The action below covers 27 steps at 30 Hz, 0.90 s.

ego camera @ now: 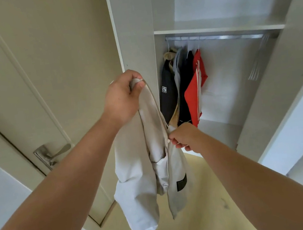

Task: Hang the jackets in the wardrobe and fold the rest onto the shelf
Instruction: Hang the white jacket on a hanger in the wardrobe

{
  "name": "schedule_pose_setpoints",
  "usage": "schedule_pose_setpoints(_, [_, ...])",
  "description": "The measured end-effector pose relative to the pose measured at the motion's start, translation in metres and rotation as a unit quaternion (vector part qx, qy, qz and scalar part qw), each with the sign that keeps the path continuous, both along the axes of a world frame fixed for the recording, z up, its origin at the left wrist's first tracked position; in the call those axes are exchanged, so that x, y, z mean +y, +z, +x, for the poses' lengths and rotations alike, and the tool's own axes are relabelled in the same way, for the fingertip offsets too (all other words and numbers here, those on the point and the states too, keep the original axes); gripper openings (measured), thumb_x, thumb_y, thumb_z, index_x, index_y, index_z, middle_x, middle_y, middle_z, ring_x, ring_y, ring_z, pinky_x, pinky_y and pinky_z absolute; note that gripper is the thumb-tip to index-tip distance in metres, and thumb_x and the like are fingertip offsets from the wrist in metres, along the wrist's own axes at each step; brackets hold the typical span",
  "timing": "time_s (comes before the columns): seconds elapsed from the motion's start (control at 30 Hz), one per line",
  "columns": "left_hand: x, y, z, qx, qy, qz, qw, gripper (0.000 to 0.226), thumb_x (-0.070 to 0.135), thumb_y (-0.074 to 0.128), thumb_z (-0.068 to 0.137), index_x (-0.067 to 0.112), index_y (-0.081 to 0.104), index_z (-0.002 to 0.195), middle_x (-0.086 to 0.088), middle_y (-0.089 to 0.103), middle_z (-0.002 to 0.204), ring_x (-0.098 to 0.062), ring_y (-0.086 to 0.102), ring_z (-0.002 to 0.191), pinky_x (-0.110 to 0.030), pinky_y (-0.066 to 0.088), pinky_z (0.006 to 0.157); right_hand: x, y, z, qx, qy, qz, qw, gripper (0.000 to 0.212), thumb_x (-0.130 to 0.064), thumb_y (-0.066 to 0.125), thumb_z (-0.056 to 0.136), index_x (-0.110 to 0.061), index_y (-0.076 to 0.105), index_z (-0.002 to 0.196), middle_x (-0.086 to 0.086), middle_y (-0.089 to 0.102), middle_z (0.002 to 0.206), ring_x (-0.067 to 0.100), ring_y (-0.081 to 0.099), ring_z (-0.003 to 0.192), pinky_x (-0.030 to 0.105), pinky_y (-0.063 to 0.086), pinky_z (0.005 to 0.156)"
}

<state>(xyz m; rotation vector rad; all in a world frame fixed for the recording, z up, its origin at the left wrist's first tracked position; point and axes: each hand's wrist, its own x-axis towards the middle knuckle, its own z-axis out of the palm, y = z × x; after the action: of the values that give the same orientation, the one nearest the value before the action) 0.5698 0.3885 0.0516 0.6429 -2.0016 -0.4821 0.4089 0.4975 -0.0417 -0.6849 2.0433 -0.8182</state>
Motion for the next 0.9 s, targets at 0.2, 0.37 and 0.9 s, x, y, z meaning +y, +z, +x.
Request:
schedule_pose_setpoints(0.2, [0.008, 0.004, -0.043, 0.096, 0.046, 0.068, 0.992, 0.005, 0.021, 0.050, 0.102, 0.026, 0.053, 0.100, 0.014, 0.052, 0.071, -0.023, 0.058, 0.073, -0.048, 0.057, 0.071, 0.036, -0.063, -0.031, 0.004, -0.015, 0.098, 0.995, 0.009, -0.010, 0.049, 0.098, -0.009, 0.056, 0.093, 0.007, 0.064, 0.078, 0.016, 0.055, 0.049, 0.012, 0.033, 0.039])
schedule_pose_setpoints(0.37, [0.016, 0.010, -0.068, 0.194, 0.102, 0.018, 0.975, 0.003, 0.019, 0.042, 0.101, 0.019, 0.044, 0.103, 0.018, 0.050, 0.083, -0.014, 0.054, 0.084, -0.013, 0.042, 0.079, 0.067, -0.112, -0.058, 0.011, -0.024, 0.168, 0.986, 0.023, -0.019, 0.042, 0.102, -0.010, 0.061, 0.114, 0.001, 0.062, 0.076, 0.014, 0.056, 0.048, 0.017, 0.034, 0.047])
schedule_pose_setpoints(0.9, [0.026, 0.038, -0.080, 0.287, 0.134, 0.030, 0.948, 0.004, 0.014, 0.038, 0.102, 0.017, 0.041, 0.102, 0.010, 0.051, 0.089, 0.010, 0.048, 0.081, -0.013, 0.041, 0.079, 0.126, -0.168, -0.099, 0.117, 0.005, 0.233, 0.965, 0.018, -0.005, 0.050, 0.095, -0.007, 0.048, 0.077, 0.011, 0.061, 0.083, 0.025, 0.063, 0.073, 0.031, 0.057, 0.078])
